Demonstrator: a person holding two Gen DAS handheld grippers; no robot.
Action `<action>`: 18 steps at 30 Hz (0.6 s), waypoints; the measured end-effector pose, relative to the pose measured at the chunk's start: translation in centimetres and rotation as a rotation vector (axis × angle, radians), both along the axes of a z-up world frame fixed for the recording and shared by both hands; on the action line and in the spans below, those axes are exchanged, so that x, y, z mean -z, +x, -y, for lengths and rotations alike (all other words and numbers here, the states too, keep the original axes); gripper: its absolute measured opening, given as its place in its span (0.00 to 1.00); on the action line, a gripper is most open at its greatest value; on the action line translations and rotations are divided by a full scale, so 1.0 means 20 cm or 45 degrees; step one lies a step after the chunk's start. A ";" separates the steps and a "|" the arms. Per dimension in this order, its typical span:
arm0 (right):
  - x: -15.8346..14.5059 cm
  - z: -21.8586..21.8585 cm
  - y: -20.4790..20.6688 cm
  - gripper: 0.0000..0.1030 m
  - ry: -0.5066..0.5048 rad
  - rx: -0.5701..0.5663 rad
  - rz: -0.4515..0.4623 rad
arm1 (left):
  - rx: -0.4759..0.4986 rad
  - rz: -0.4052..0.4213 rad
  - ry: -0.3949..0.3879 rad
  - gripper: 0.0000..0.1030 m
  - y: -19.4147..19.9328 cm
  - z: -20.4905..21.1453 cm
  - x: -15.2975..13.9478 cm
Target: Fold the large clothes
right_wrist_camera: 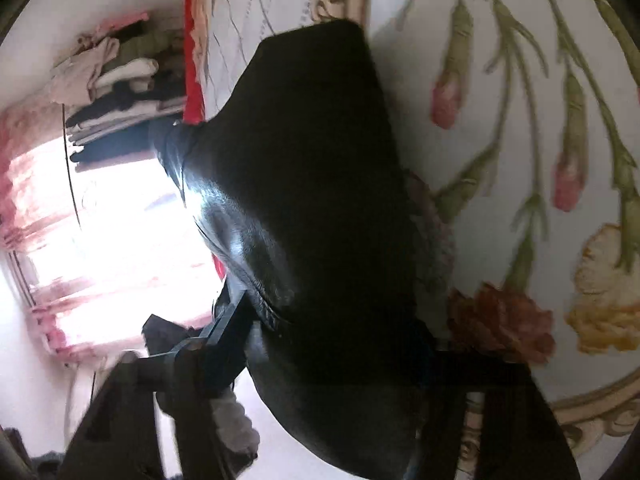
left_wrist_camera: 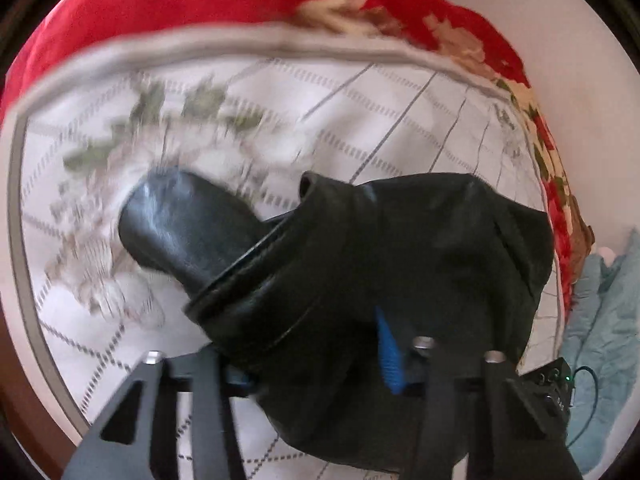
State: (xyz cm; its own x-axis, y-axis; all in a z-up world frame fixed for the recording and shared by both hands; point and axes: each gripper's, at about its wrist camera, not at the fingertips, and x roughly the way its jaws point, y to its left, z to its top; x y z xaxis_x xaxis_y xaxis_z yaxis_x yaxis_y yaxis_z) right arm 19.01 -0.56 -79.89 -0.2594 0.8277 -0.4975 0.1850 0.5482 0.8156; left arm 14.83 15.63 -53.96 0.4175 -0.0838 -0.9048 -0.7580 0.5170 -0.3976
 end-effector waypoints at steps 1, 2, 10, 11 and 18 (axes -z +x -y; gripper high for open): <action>-0.01 -0.01 0.00 0.45 0.007 0.028 -0.004 | 0.014 0.009 0.041 0.28 0.02 0.00 -0.04; -0.03 -0.02 -0.01 0.40 0.017 0.056 0.013 | 0.023 0.016 0.070 0.24 0.04 -0.01 -0.07; -0.25 0.04 0.01 0.31 0.108 0.124 0.099 | 0.134 0.067 0.215 0.12 0.19 0.04 -0.27; -0.28 0.05 0.03 0.31 0.121 0.130 0.111 | 0.145 0.077 0.221 0.12 0.22 0.05 -0.30; -0.56 0.32 0.28 0.30 0.196 0.165 0.235 | 0.245 0.183 0.257 0.11 0.56 0.19 -0.48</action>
State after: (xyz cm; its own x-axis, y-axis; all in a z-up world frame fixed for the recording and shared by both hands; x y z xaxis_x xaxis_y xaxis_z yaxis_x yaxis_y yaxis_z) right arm 24.55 -6.90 -68.68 -0.0632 0.9178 -0.3920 0.0861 0.3964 0.9140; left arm 25.97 11.75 -44.35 0.5365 0.0013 -0.8439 -0.5818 0.7249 -0.3687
